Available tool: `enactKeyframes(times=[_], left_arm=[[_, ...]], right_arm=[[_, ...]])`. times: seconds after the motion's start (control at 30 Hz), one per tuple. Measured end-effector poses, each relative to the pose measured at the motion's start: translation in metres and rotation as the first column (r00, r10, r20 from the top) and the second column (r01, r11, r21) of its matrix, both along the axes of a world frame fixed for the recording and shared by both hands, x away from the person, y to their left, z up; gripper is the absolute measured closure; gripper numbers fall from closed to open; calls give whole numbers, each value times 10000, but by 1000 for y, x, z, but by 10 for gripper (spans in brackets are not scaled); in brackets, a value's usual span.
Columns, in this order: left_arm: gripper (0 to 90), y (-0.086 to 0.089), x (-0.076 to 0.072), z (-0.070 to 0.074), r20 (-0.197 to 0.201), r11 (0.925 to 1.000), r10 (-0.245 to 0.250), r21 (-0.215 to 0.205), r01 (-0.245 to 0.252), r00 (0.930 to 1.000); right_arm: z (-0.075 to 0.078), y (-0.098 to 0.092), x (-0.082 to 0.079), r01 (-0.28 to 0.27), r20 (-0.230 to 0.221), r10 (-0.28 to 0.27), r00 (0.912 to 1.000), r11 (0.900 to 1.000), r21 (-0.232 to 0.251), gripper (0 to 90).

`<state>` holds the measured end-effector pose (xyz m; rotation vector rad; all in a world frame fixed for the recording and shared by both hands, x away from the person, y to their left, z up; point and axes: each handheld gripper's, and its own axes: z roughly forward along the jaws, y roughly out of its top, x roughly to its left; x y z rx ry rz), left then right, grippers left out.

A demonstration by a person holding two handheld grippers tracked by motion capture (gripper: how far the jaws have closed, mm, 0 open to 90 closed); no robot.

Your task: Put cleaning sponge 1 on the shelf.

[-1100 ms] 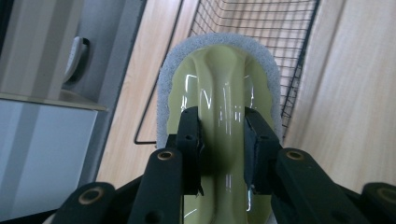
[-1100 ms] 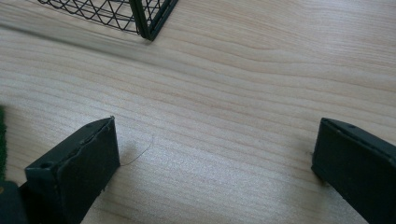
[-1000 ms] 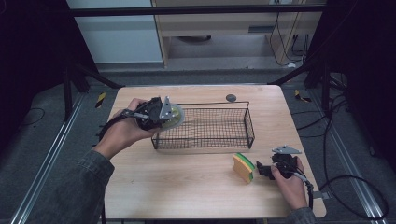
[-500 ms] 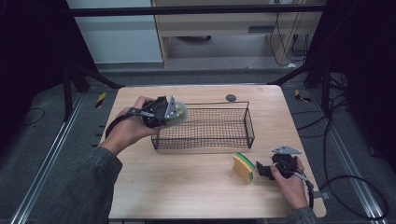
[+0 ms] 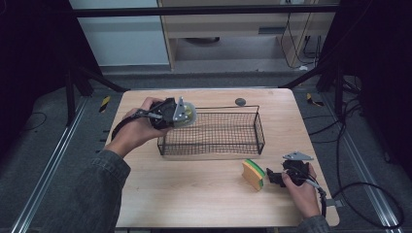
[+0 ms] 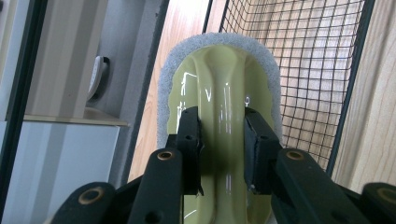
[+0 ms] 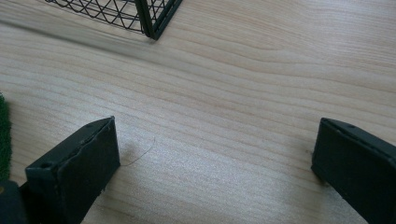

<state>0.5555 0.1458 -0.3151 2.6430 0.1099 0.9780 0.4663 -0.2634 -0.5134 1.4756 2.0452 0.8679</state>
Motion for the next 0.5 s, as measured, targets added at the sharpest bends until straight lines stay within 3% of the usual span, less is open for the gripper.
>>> enactKeyframes(times=[0.5], left_arm=[[708, -6, 5, -5, 87, 9998, -91, 180, 89, 9999]], right_arm=[[0, 0, 0, -11, 4, 11, 10000, 10000, -5, 10]])
